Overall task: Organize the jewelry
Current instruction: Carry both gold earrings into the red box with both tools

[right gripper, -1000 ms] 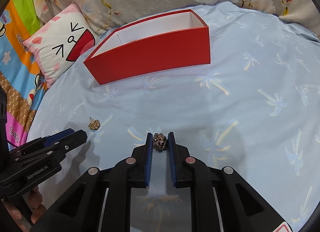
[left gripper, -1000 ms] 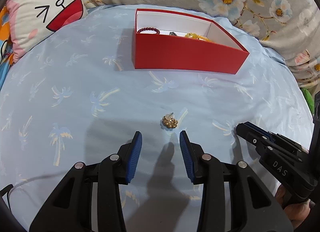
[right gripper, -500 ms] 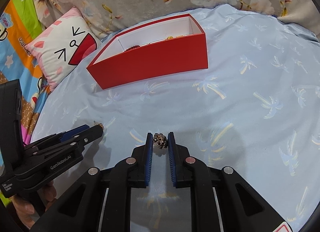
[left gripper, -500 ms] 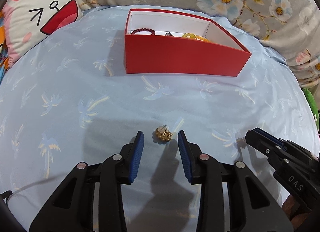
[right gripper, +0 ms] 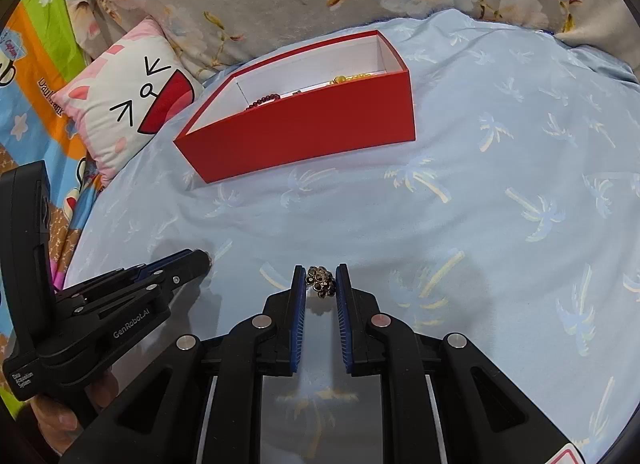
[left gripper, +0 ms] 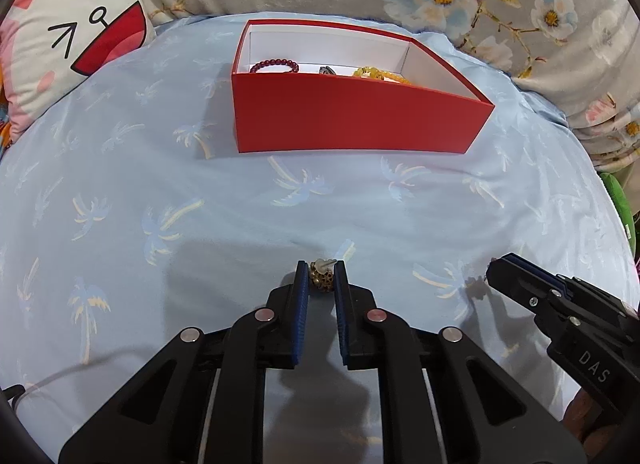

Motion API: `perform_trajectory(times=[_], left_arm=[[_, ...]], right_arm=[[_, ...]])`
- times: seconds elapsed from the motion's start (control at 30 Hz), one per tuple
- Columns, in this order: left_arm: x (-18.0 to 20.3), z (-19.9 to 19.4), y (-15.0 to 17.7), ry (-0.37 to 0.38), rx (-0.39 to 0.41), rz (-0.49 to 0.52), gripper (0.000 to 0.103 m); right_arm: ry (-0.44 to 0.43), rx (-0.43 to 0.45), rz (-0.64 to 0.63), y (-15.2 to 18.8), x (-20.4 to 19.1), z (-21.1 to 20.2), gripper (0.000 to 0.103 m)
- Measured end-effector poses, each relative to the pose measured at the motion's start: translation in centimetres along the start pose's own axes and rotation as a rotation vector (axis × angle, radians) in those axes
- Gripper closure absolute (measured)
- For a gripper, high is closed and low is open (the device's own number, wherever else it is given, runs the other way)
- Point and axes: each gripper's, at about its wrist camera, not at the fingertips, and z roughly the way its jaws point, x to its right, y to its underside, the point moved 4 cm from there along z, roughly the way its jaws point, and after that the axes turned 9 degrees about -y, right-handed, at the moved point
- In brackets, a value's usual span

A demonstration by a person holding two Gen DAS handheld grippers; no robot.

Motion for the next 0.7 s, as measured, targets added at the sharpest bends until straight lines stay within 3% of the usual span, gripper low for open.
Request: perform_trajectory(times=[0.37,0.7], left_arm=[[0.7,-2.2,-0.8,0.010,0.036,0.014,0.091],[0.7,-5.3,-5.3,0.012,0.122,0.003,0.091]], right_arm=[[-0.008,0.035,-0.012,-0.6,-0.5,-1.5,0.089],[-0.021,0.127,-0.065,-5.0,-1.8,-4.3,0.089]])
